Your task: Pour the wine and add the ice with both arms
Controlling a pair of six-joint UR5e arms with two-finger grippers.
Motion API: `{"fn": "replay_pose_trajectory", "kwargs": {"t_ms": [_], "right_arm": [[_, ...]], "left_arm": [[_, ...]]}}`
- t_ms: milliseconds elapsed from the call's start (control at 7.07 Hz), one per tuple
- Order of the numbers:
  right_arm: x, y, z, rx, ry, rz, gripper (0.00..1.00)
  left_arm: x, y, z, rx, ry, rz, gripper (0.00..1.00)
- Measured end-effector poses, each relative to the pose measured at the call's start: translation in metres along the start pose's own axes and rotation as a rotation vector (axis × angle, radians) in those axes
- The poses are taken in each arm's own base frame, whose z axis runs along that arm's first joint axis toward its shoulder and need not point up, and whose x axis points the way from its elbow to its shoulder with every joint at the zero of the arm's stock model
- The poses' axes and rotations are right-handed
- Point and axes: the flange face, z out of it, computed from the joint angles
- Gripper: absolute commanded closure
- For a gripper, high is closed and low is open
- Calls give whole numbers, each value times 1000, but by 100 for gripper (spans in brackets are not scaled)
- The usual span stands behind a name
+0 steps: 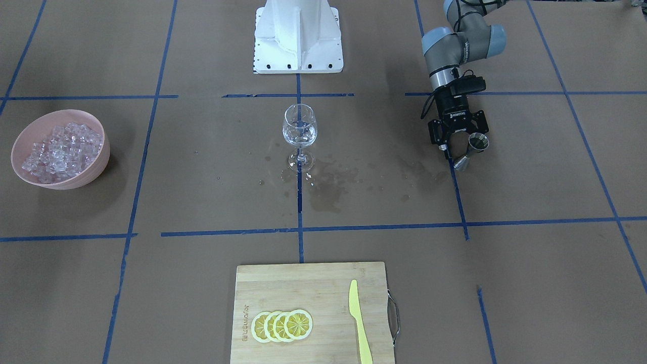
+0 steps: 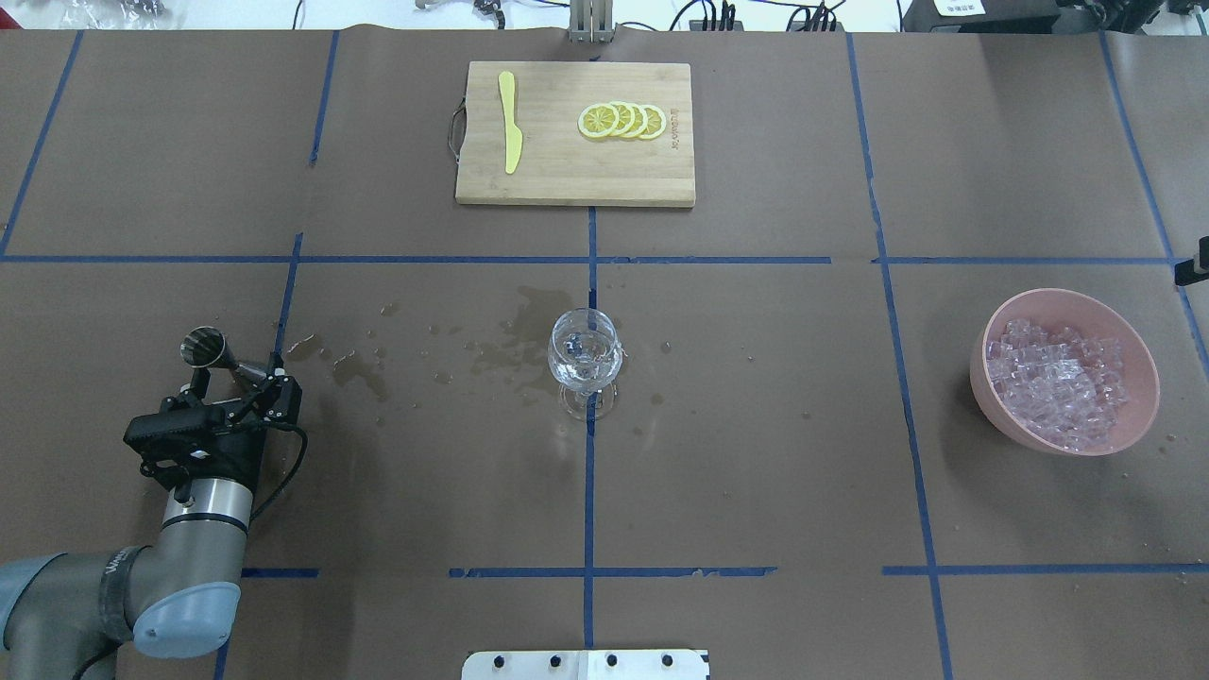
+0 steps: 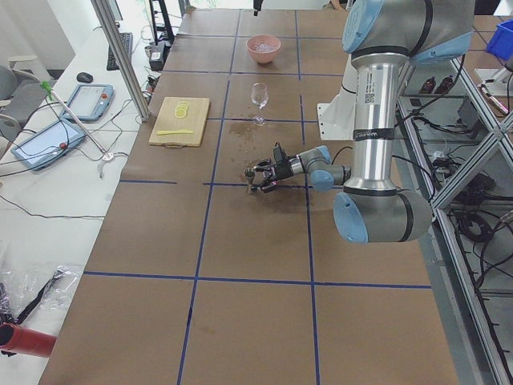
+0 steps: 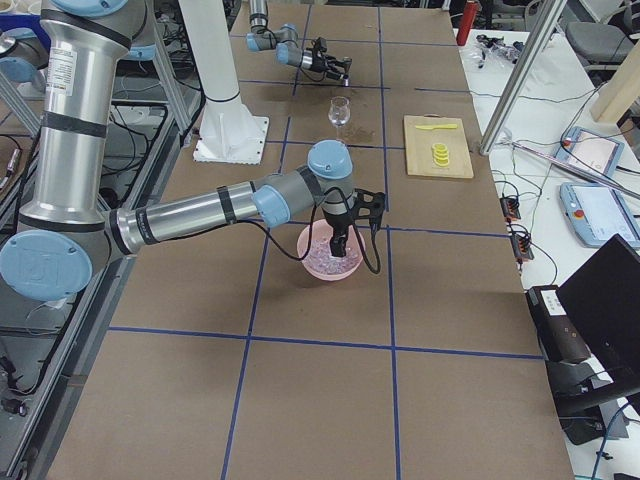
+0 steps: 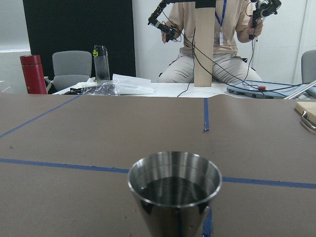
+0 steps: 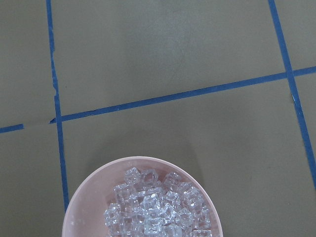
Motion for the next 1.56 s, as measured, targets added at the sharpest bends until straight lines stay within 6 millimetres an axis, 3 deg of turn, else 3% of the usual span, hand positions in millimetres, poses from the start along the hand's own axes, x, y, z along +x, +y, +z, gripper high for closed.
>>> {"fn": "replay_pose_trajectory", "kwargs": {"t_ms": [424, 990, 1132, 1415, 1556], "right_arm": [[0, 0, 0, 1, -1, -1, 0], [-2, -1, -1, 2, -3, -3, 0], [-2, -1, -1, 2, -3, -4, 0], [-3, -1, -1, 2, -4, -4, 0], [-3, -1, -1, 2, -4, -4, 0]], "left_arm": [[0, -1, 5, 7, -7, 0, 25], [-4, -4, 9, 14, -15, 3, 50], [-6, -4, 10, 15, -17, 5, 59], [-9, -5, 11, 17, -20, 3, 94], [-9, -5, 11, 18, -19, -3, 100]]}}
